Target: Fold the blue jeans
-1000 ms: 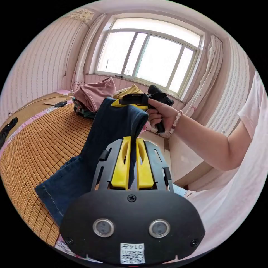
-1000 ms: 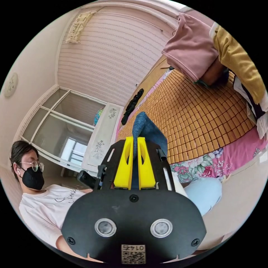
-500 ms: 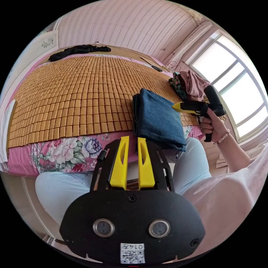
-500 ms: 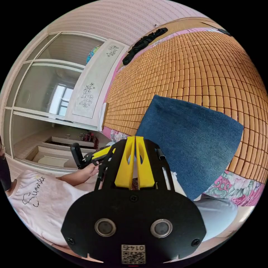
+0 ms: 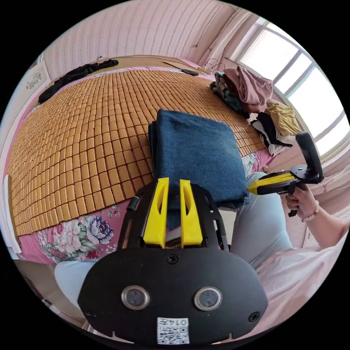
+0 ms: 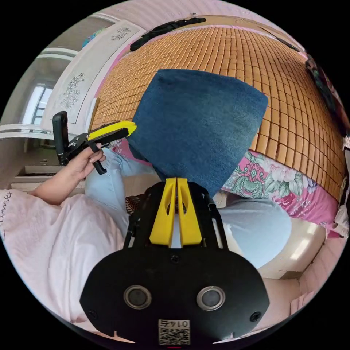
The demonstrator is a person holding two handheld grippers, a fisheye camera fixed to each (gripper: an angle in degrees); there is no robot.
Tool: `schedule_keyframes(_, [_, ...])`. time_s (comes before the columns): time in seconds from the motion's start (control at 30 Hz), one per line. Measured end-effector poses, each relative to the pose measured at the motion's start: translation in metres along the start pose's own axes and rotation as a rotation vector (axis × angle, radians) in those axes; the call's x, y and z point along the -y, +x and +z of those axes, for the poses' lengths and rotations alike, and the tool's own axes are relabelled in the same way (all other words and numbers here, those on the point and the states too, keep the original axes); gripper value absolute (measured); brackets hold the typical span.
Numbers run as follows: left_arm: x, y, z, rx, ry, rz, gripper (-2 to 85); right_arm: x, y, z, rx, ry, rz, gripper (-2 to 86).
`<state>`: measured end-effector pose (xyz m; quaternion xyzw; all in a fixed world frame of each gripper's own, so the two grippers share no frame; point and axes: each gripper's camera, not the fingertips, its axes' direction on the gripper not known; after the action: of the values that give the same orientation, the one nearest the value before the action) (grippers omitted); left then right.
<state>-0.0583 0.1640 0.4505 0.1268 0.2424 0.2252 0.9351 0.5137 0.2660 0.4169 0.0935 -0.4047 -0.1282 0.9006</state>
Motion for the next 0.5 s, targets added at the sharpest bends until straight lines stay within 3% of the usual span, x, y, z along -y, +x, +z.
schedule_keyframes(0.07, [-0.004, -0.007, -0.02, 0.022, 0.138, -0.018, 14.4, -0.002, 0.033, -0.022, 0.078, 0.153, 0.053, 8.4])
schedule_keyframes(0.2, [0.01, -0.027, -0.004, -0.073, 0.085, -0.057, 17.1, 0.013, 0.099, -0.024, 0.101, 0.233, 0.169, 18.7])
schedule_keyframes(0.37, [0.019, -0.05, 0.044, -0.289, -0.087, -0.122, 16.5, 0.027, 0.154, 0.004, 0.238, 0.255, 0.293, 17.5])
schedule_keyframes(0.5, [0.005, -0.053, 0.053, -0.335, -0.105, -0.148, 14.6, 0.011, 0.2, 0.022, 0.363, 0.31, 0.443, 12.8])
